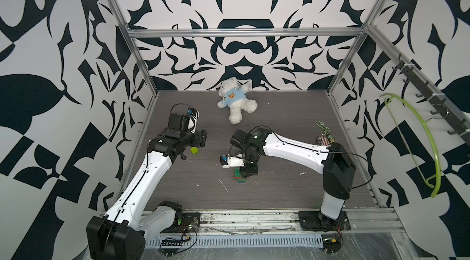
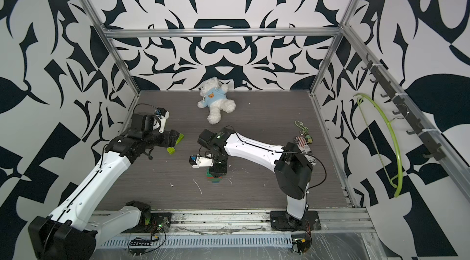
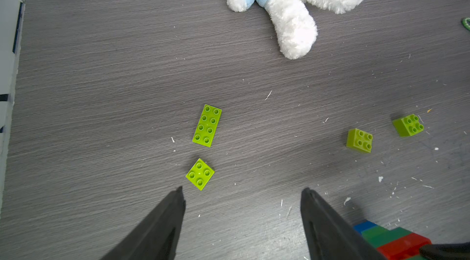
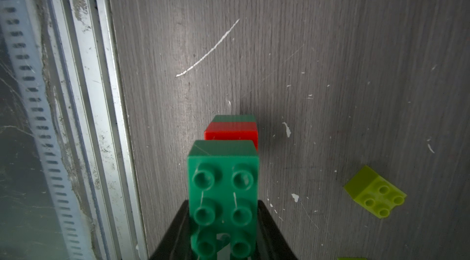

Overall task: Assemble a carrot with lego
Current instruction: Assemble the lego brick with the lego brick.

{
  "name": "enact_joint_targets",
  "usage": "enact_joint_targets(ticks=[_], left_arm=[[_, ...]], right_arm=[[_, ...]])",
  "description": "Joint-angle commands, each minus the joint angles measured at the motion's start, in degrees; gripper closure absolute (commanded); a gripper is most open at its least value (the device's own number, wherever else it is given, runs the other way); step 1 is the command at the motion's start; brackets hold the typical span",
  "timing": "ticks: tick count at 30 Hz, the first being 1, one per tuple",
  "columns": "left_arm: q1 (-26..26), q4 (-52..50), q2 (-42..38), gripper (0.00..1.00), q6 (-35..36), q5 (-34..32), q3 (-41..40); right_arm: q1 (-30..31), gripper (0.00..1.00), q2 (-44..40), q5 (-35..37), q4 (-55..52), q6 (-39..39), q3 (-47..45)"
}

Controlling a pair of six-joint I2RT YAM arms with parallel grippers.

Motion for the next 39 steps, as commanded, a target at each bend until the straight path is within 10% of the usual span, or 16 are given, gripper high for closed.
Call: enact_joint_targets(ticks=[1,39], left_arm=[[0.2,0.2,0.3,0.21,0.6,0.7,-1.0],[0.3,-0.2,0.9,0.21,1.0,2.6,-1.1]], right_arm=[[0.6,0.72,-0.2,1.0,-0.4,1.5,1.6],[0.7,0.73,-2.6,1.9,0.8,-0.9,-2.3]])
